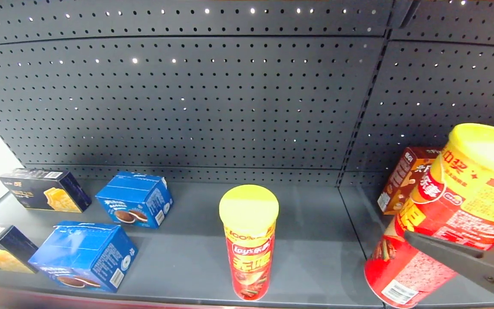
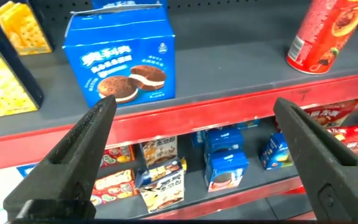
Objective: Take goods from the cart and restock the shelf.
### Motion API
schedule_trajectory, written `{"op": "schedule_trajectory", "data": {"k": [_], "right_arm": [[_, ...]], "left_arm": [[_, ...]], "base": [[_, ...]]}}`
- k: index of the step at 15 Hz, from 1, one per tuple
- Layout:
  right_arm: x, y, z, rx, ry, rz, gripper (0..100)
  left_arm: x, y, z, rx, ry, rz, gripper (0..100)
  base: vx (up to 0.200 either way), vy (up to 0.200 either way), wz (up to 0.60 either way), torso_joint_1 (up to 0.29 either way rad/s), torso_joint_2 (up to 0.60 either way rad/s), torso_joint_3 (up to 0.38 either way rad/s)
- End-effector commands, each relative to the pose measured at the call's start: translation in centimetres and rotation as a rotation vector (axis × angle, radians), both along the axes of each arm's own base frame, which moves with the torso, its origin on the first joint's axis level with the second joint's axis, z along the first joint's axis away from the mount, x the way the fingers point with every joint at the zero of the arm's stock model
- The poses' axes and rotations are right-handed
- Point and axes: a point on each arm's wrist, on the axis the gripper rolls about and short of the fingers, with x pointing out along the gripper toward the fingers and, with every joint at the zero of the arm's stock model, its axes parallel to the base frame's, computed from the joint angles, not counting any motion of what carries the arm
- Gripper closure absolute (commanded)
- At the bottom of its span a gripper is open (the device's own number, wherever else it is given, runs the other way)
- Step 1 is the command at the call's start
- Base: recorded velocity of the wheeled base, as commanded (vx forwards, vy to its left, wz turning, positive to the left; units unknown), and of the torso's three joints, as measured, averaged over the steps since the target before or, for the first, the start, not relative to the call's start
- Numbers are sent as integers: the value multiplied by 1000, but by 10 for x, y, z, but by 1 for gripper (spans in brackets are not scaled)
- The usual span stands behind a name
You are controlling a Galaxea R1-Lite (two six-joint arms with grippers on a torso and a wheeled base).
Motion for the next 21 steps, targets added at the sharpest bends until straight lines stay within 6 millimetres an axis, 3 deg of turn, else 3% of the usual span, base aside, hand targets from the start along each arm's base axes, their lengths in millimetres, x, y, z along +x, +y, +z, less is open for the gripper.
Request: {"op": "schedule_trajectory", "data": {"k": [1,8,17,21], "right_arm": [[18,17,-5,-32,28,-22,100],[67,63,-16,-16,-13,-182,100],[109,110,-16,27,-28,-309,100],[130,135,-33,68,-35,-378,100]], "left_arm": [[0,0,0,-1,0,1,0],[0,0,0,-1,0,-1,0],[0,0,0,-1,0,1,0],[0,0,0,-1,0,-1,0]], "base": [[0,0,0,0,0,0],[0,0,0,0,0,0],[0,0,0,0,0,0],[0,0,0,0,0,0]]}}
